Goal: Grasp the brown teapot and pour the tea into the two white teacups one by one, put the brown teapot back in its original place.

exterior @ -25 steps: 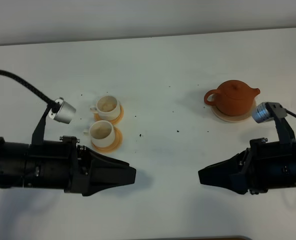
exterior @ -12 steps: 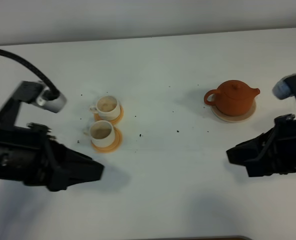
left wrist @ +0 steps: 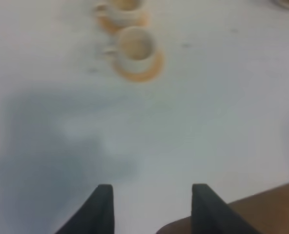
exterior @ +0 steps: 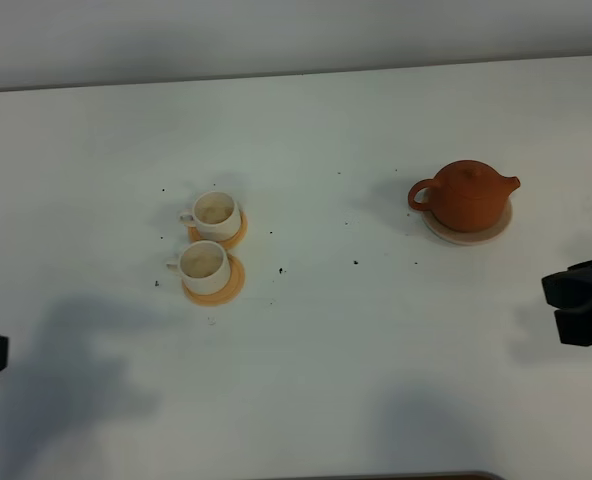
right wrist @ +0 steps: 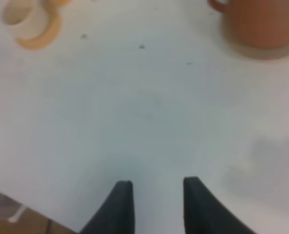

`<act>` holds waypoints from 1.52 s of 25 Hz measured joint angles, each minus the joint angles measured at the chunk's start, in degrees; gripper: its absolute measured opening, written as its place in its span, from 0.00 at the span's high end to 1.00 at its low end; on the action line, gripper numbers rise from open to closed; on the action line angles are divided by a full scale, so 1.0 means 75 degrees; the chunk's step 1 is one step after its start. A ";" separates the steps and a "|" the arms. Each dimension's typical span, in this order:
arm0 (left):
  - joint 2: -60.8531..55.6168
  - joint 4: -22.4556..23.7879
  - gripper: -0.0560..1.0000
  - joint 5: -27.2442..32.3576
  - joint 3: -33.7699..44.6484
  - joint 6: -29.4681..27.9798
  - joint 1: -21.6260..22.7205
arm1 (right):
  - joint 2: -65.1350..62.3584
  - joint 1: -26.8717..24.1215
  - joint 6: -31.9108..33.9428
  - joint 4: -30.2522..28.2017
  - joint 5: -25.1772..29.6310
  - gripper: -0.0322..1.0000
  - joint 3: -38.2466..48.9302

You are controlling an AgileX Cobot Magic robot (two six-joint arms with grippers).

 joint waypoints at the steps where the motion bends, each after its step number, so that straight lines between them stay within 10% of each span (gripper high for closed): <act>1: -0.0194 0.0251 0.60 0.0190 0.0000 -0.0262 0.0000 | -0.0091 0.0000 0.0217 -0.0277 0.0056 0.73 0.0000; 13: -0.2114 0.2030 0.60 0.1381 0.0196 -0.1773 0.0000 | -0.0655 0.0000 0.1577 -0.1917 0.0967 0.73 0.0000; 38: -0.4719 0.1805 0.64 0.0630 0.1710 -0.1796 0.0000 | -0.2369 0.0000 0.1785 -0.1946 0.1294 0.73 0.0531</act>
